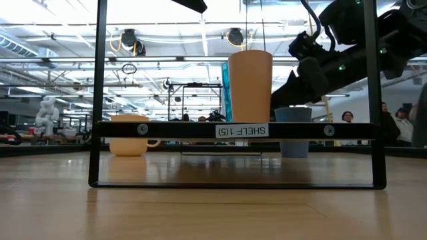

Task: Stack small to large cups/mugs on shelf
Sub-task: Put the orange cup on the shelf

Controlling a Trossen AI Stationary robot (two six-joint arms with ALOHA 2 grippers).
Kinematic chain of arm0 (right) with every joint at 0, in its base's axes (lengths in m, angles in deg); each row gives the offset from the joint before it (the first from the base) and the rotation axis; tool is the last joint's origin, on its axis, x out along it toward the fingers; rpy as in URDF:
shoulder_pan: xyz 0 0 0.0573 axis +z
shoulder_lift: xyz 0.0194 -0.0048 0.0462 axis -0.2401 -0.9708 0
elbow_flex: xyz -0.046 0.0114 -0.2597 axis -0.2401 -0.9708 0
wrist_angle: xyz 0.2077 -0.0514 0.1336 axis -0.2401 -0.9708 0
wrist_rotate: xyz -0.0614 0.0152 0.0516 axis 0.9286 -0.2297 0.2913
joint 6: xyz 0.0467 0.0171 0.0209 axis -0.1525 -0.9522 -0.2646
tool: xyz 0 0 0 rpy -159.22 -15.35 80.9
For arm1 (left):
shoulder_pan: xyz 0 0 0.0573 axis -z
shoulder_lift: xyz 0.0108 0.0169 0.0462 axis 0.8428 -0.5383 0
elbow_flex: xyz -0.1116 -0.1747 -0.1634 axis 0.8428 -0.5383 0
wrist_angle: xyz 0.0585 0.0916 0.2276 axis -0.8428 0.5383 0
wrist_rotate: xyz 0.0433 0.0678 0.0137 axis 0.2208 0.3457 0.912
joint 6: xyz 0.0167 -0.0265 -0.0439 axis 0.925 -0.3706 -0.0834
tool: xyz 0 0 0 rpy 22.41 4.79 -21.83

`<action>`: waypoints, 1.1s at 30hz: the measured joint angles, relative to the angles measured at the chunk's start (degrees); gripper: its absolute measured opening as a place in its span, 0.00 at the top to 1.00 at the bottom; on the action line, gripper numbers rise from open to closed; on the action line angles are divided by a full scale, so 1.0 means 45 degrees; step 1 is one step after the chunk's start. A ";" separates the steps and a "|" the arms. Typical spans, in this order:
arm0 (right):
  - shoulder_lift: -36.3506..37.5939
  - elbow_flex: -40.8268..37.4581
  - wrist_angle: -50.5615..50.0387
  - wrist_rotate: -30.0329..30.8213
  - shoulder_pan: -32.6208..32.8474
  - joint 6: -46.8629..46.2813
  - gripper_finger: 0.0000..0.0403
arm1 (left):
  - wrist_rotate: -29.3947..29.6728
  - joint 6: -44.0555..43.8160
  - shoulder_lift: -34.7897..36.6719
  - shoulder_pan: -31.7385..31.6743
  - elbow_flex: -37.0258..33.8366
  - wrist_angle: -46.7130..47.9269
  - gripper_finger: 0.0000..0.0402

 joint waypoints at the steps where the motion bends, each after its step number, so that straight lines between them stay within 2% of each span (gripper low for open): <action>1: -0.0076 0.0000 0.0109 0.0000 -0.0027 0.0080 0.86 | -0.0008 0.0037 0.0000 0.0000 0.0000 -0.0060 0.56; 9: -0.1055 0.0000 0.1066 -0.0034 -0.0178 0.0714 0.86 | -0.0173 0.0096 0.0005 0.0005 0.0000 -0.0240 0.56; 16: -0.1116 0.0000 0.1249 -0.1051 -0.0193 0.1232 0.86 | -0.0222 0.0101 0.0004 0.0039 0.0000 -0.0146 0.56; 21: -0.1116 0.0000 0.1232 -0.1078 -0.0183 0.1288 0.86 | -0.0226 -0.0109 0.0000 0.0039 0.0000 0.0281 0.56; 30: -0.1061 0.0000 0.1008 -0.1073 -0.0112 0.1278 0.86 | -0.0221 -0.2277 0.0000 -0.0034 0.0000 0.1825 0.56; 33: -0.0723 0.0000 0.0700 -0.1073 0.0021 0.1067 0.86 | -0.0221 -0.2916 0.0010 -0.0015 -0.0372 0.1563 0.56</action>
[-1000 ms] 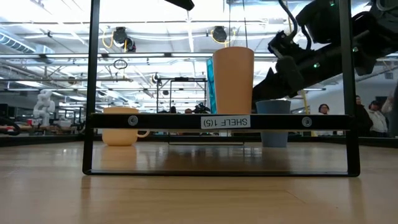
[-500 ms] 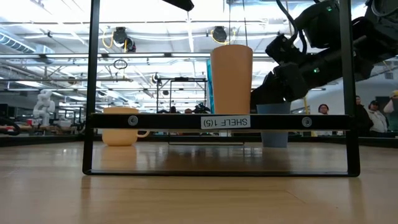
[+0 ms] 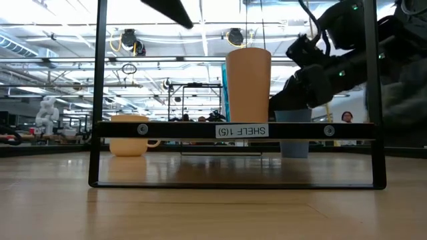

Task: Stack small to large cups/mugs on shelf
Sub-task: Put the orange cup on the shelf

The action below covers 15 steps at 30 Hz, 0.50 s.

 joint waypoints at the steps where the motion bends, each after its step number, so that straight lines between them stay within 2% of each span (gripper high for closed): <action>1: 0.0199 0.0000 -0.0297 0.0000 0.0058 -0.0108 0.86 | -0.0001 -0.0152 0.0000 0.0001 -0.0228 -0.0091 0.56; 5: 0.1243 0.0000 -0.1668 0.0005 0.0309 -0.0764 0.86 | -0.0134 -0.0578 -0.0005 -0.0003 -0.1228 -0.1017 0.56; 10: 0.2856 -0.0005 -0.3979 0.0021 0.0729 -0.1595 0.86 | -0.1110 -0.0573 -0.0005 -0.0074 -0.2317 -0.3096 0.57; 15: 0.4404 -0.0005 -0.5712 0.0039 0.1252 -0.2123 0.86 | -0.1510 -0.0720 -0.0005 -0.0354 -0.3060 -0.4568 0.67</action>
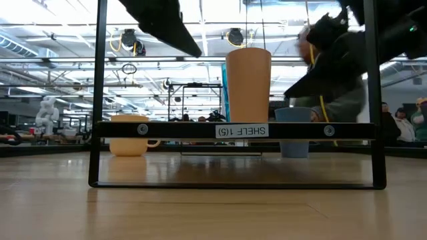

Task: Stack small to large cups/mugs on shelf
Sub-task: Put the orange cup on the shelf

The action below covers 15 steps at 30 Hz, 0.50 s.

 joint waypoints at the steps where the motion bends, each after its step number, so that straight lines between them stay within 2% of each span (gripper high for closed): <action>1: 0.0274 0.0000 -0.0240 0.0005 0.0108 -0.0013 0.86 | -0.0103 -0.0042 0.0000 -0.0080 -0.0129 -0.0295 0.69; 10: 0.1813 0.0000 -0.1166 0.0015 0.0991 0.0060 0.86 | -0.1415 -0.0164 0.0000 -0.0730 -0.1461 -0.2612 0.90; 15: 0.1953 0.0000 -0.1161 0.0019 0.1162 0.0161 0.86 | -0.1470 0.0161 0.0000 -0.0933 -0.1848 -0.3327 0.98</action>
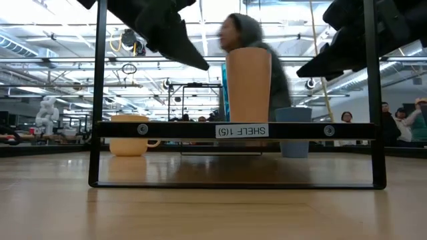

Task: Stack small to large cups/mugs on shelf
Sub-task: Put the orange cup on the shelf

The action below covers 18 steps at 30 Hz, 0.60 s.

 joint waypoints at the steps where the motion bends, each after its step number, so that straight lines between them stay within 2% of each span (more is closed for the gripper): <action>1: 0.0017 0.0000 0.0002 -0.0003 0.0017 0.0032 0.86 | -0.0007 0.0026 0.0000 -0.0117 -0.0115 -0.0079 0.99; 6: 0.0074 0.0000 0.0020 0.0000 0.0053 0.0112 0.86 | -0.0123 -0.0115 -0.0005 -0.0736 -0.0554 -0.0605 0.97; 11: 0.0074 0.0000 0.0016 0.0002 0.0053 0.0205 0.86 | -0.1202 0.0141 -0.0005 -0.1103 -0.0996 -0.1820 0.99; 18: 0.0074 0.0000 0.0024 0.0005 0.0053 0.0261 0.86 | -0.1358 0.0165 -0.0005 -0.1392 -0.1395 -0.2566 0.98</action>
